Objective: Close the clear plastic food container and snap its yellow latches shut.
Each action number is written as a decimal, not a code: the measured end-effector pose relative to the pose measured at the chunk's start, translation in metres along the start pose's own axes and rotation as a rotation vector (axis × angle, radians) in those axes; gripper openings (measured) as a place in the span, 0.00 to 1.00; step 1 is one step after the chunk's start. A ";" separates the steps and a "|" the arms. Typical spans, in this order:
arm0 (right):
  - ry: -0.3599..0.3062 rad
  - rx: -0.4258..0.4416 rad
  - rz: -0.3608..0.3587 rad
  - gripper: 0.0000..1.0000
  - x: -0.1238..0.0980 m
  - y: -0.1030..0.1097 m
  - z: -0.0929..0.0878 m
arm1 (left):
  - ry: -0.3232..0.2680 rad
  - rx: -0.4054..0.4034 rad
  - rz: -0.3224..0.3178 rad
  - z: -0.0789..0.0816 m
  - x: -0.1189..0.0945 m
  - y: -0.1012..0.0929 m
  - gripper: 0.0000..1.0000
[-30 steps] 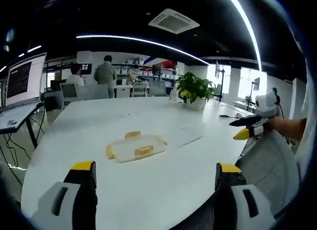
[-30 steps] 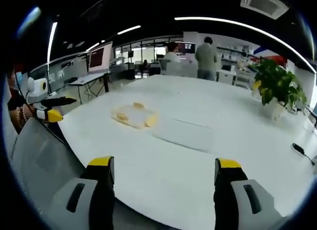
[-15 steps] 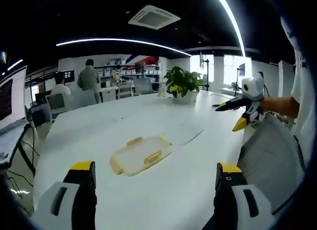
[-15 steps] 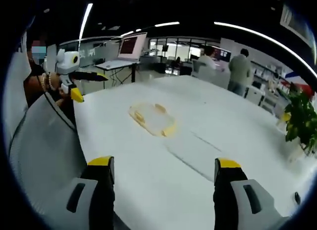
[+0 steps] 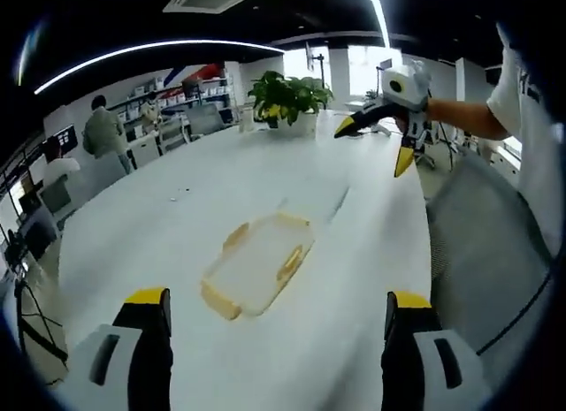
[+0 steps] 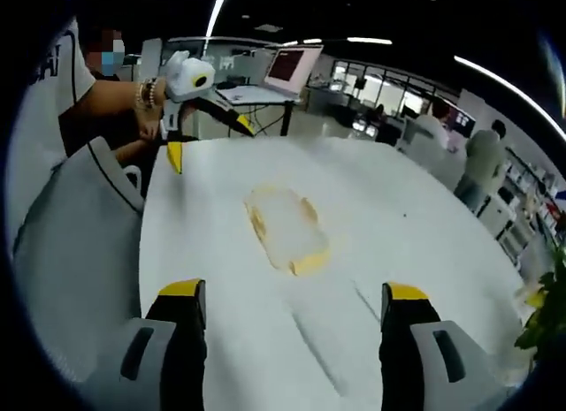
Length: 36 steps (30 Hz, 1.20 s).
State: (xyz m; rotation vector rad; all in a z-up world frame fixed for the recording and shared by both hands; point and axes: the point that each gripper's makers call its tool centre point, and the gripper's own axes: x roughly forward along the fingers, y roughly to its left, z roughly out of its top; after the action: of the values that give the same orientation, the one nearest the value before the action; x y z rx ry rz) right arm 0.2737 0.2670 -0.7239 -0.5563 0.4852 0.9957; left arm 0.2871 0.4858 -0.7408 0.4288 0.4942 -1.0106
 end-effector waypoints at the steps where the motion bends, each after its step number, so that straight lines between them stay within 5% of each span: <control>1: 0.026 -0.016 0.006 0.79 0.004 -0.004 0.000 | 0.016 0.033 -0.031 0.000 0.001 0.001 0.99; 7: 0.061 -0.105 0.075 0.77 0.022 -0.013 0.009 | 0.166 0.103 -0.095 -0.015 0.009 0.018 0.99; 8: 0.066 -0.110 0.097 0.76 0.025 -0.012 0.010 | 0.230 0.112 -0.107 -0.023 0.010 0.020 0.99; 11: 0.088 -0.121 0.134 0.76 0.037 -0.014 0.012 | 0.253 0.184 -0.127 -0.023 0.015 0.024 0.99; 16: 0.129 -0.158 0.192 0.76 0.052 -0.014 0.013 | 0.326 0.204 -0.210 -0.030 0.022 0.022 0.98; 28: 0.210 -0.179 0.265 0.79 0.092 -0.027 0.011 | 0.491 0.316 -0.285 -0.045 0.051 0.042 0.93; 33: 0.227 -0.168 0.297 0.83 0.112 -0.029 0.006 | 0.535 0.267 -0.330 -0.052 0.064 0.049 0.93; 36: 0.237 -0.215 0.313 0.83 0.120 -0.030 0.000 | 0.545 0.256 -0.347 -0.056 0.073 0.053 0.83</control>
State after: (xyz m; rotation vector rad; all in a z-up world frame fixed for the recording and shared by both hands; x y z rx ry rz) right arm 0.3556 0.3313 -0.7910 -0.8139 0.6954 1.2971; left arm 0.3552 0.4917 -0.8221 0.8795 0.9550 -1.3001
